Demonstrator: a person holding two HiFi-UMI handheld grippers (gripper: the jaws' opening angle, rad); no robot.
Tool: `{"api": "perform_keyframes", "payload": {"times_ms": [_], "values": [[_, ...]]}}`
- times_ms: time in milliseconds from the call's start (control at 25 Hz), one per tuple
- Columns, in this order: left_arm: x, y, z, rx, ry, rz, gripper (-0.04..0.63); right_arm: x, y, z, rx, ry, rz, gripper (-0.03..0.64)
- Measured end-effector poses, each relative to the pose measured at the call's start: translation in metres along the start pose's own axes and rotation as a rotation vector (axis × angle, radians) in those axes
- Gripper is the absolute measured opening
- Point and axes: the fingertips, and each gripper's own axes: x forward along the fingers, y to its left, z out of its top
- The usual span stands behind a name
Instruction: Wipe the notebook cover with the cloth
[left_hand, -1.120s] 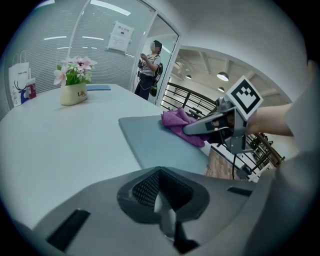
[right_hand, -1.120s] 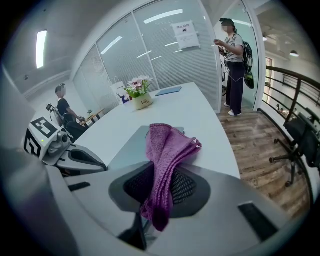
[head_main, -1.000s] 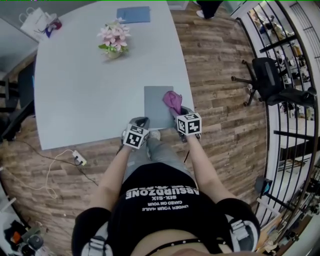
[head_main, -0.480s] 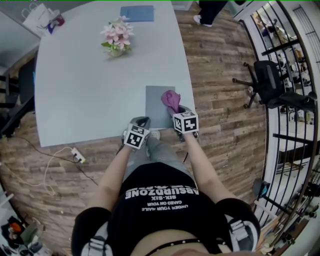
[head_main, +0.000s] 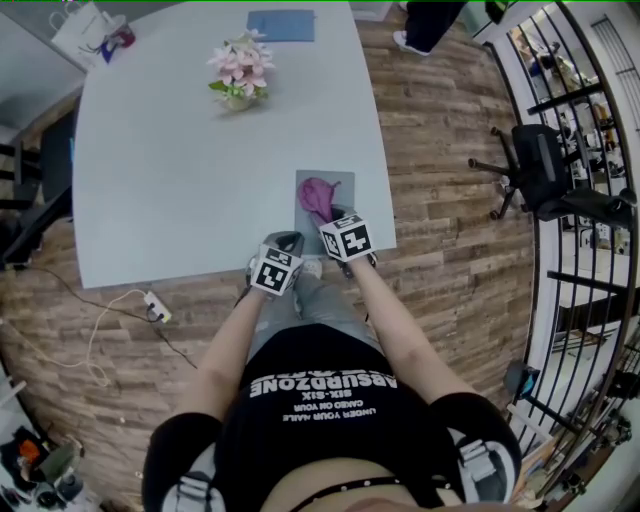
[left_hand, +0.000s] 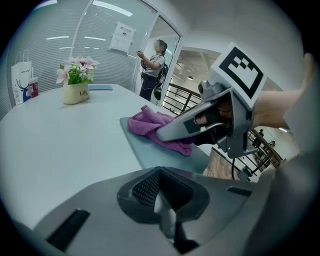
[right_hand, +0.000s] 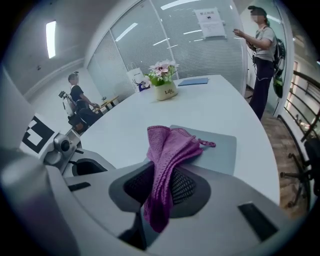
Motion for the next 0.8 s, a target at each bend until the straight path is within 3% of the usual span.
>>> {"api": "perform_keyframes", "payload": {"times_ms": [240, 600, 800], "values": [[-0.001, 0.002, -0.001, -0.009, -0.003, 0.001, 0.014, 0.009, 0.014, 0.004, -0.043, 0.005, 0.011, 0.084], [-0.001, 0.001, -0.001, -0.005, 0.008, 0.000, 0.014, 0.017, 0.025, 0.009, -0.043, 0.034, 0.080, 0.084], [-0.008, -0.005, -0.010, -0.003, 0.029, -0.009, 0.014, 0.014, 0.024, 0.007, -0.017, -0.001, 0.102, 0.084]]}}
